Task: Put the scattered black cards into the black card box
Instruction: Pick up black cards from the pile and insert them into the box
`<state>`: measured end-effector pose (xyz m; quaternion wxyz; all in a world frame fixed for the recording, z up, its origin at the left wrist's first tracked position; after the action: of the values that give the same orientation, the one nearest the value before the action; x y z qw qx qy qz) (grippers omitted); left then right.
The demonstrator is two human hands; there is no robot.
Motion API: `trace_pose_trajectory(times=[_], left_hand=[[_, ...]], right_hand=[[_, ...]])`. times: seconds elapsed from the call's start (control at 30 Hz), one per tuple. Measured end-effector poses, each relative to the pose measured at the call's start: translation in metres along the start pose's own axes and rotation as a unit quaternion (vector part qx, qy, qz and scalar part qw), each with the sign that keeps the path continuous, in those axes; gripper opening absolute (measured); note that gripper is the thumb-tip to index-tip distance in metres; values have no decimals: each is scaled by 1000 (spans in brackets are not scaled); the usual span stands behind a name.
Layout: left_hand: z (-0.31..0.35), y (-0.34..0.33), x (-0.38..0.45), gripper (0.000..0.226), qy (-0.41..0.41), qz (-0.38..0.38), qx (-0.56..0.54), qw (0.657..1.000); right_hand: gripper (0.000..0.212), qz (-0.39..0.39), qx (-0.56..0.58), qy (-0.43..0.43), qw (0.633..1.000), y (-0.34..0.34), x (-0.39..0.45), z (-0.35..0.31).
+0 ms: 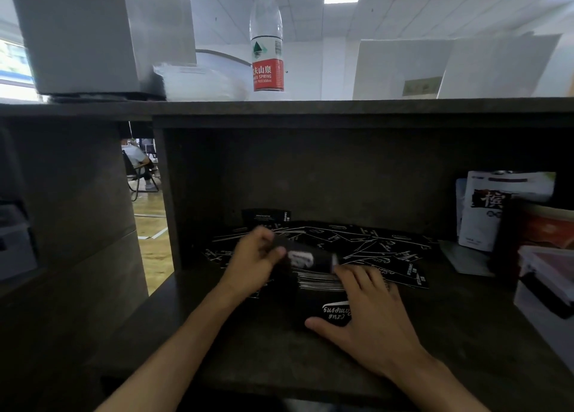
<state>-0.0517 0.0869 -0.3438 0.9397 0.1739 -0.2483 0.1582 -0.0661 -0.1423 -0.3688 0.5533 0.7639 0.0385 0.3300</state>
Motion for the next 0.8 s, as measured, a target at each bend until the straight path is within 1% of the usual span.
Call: trace_pose_trajectory(times=[0.03,0.07,0.1,0.17,0.23,0.27,0.33,0.37,0.47,0.57,0.7,0.8], left_hand=[[4,-8,-7,17,-3,-55,6,998],[7,-13,-13,19,-1,-91,3,996],[10,-14,-17,22,10,-106,-1,994],[15,-17,-23,30,64,-106,-2,992],[21,-27,-31,36,144,-103,34,984],[22,-35,-37,41,181,-96,49,978],[25,-52,-46,49,221,-60,34,973],[26,-58,-49,47,228,-38,20,973],[33,-64,-52,26,213,22,31,976],[35,-64,-55,22,220,66,1,973],[39,-71,-63,19,205,55,-76,974],[42,-71,-62,15,212,41,-115,970]], right_hand=[[105,4,5,-5,1000,-1,0,1],[108,6,10,-9,1000,-2,0,1],[110,6,16,-10,1000,-4,0,1],[113,5,21,-9,1000,-6,0,1],[111,7,11,-4,1000,-7,1,2],[111,9,11,-4,1000,-7,1,2],[111,16,31,-5,999,-5,0,3],[110,18,43,-4,999,-4,-1,3],[106,18,66,0,998,1,-4,3],[101,9,78,3,997,7,-8,6],[97,-11,5,28,1000,10,-10,2],[99,-27,-13,24,999,9,-10,0]])
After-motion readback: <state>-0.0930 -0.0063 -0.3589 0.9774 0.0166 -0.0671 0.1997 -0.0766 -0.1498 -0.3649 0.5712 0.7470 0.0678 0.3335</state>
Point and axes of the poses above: each hand's wrist, its own x-axis towards the middle knuckle, its own y-axis out of the back of the hand, z = x × y, the point moved 2 cm from there along x, towards the middle knuckle, and after that the axes turned 3 degrees about -y, right-handed, at the moved point
